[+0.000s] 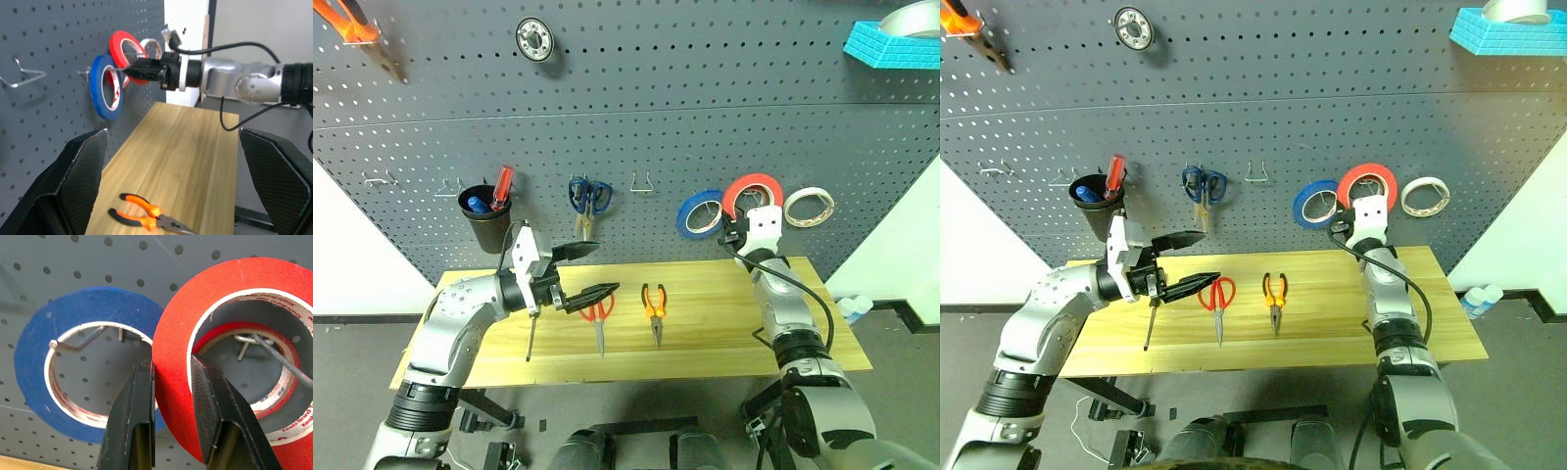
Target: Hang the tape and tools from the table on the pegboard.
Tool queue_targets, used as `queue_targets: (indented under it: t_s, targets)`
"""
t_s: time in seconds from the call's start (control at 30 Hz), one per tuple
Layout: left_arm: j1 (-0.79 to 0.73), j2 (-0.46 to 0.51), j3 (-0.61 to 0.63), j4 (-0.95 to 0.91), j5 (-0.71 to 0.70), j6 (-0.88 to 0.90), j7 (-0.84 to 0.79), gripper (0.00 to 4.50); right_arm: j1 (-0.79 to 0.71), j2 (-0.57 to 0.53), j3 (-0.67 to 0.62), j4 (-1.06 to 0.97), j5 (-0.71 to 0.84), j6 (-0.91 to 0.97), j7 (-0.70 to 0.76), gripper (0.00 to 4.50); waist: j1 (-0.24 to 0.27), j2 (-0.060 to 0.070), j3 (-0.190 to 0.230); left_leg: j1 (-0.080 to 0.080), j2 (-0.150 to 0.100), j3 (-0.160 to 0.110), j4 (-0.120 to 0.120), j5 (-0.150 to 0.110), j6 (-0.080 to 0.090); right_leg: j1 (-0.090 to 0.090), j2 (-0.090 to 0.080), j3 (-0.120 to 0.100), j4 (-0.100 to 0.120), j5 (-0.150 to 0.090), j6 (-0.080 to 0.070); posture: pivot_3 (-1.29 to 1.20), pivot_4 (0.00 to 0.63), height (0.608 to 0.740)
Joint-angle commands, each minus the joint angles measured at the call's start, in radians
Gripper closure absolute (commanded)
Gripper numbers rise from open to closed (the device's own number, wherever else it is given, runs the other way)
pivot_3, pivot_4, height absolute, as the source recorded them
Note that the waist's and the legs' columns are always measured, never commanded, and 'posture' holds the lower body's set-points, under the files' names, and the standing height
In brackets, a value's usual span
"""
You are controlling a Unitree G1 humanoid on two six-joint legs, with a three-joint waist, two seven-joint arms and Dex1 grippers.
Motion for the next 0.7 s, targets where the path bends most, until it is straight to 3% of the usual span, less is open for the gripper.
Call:
queue_targets:
  t_s: [0.03,0.23,0.6,0.7]
  targets:
    - [-0.007,0.004,0.022,-0.027,-0.018,-0.011,0.005,0.0,-0.045,-0.01,-0.007,0.009,-0.005,-0.044,-0.005,3.83,0.0,0.0,0.0,0.0,0.0,0.0,0.0,0.0,0.0,0.0,0.0,0.0,0.0,0.0,0.0,-0.01,0.0,0.681]
    - [-0.011,0.002,0.018,-0.021,-0.014,-0.014,0.01,0.0,-0.058,-0.011,-0.011,0.036,0.001,-0.024,-0.005,3.83,0.0,0.0,0.0,0.0,0.0,0.0,0.0,0.0,0.0,-0.001,0.0,0.0,0.002,0.0,0.0,-0.01,0.0,0.681]
    - [-0.012,0.003,0.022,-0.019,-0.011,-0.017,0.015,0.0,-0.084,-0.016,-0.011,0.075,-0.012,-0.019,-0.032,0.07,0.001,0.0,0.0,0.0,0.0,0.0,0.004,0.001,-0.001,-0.002,0.0,0.002,0.009,0.0,-0.001,0.0,0.0,0.681]
    - [-0.013,0.002,0.02,-0.018,-0.009,-0.018,0.017,0.0,-0.086,-0.018,0.0,0.077,-0.017,0.001,-0.023,0.03,0.001,0.0,0.0,0.0,0.0,0.0,0.005,0.001,-0.001,-0.002,0.0,0.002,0.009,0.0,-0.001,0.0,0.0,0.681]
